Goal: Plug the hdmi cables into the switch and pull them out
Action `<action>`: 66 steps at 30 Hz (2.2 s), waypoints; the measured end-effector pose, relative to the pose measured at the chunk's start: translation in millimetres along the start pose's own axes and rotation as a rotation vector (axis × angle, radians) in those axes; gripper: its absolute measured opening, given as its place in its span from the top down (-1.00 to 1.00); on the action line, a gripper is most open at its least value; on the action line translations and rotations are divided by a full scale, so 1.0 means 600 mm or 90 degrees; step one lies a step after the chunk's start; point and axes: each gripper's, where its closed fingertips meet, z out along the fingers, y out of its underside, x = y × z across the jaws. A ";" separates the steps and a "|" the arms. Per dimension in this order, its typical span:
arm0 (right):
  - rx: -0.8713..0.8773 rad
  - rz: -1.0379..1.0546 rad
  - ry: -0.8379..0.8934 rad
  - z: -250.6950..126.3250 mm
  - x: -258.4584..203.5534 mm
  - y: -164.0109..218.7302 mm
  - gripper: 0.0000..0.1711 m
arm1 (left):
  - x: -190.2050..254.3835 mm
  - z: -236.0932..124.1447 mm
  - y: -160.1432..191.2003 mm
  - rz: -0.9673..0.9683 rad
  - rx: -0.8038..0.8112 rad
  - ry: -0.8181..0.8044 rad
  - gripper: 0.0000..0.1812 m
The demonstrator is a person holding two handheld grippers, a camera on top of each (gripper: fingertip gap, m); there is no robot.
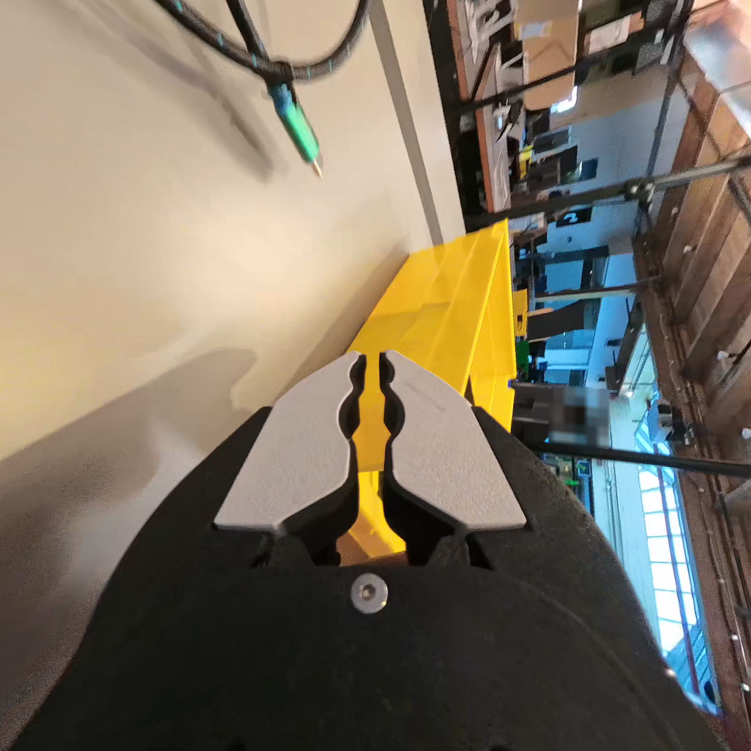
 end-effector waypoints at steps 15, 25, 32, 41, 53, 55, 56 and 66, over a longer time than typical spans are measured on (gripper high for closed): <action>0.316 -0.086 -0.077 -0.059 -0.106 -0.168 0.67 | -0.003 -0.001 -0.005 0.024 0.000 -0.019 0.71; 0.447 -0.222 -0.106 -0.049 -0.186 -0.315 0.47 | -0.006 -0.018 -0.021 0.044 0.040 -0.033 0.72; 0.497 -0.230 -0.054 -0.060 -0.191 -0.325 0.86 | 0.000 -0.019 -0.043 0.036 0.092 -0.016 0.73; 0.533 -0.209 -0.126 -0.059 -0.199 -0.312 0.85 | 0.014 -0.013 -0.041 -0.047 0.070 0.036 0.73; 0.433 -0.152 -0.050 0.001 -0.124 -0.241 0.86 | -0.004 -0.001 0.046 -0.118 -0.045 -0.002 0.74; 0.455 -0.146 -0.023 -0.018 -0.108 -0.247 0.86 | -0.007 -0.004 0.055 -0.133 -0.049 -0.003 0.74; 0.468 -0.138 -0.008 -0.029 -0.096 -0.250 0.86 | -0.008 -0.005 0.059 -0.140 -0.052 -0.005 0.74; 0.485 0.013 0.148 -0.155 0.148 -0.199 0.86 | 0.001 -0.005 0.056 -0.118 -0.061 0.009 0.73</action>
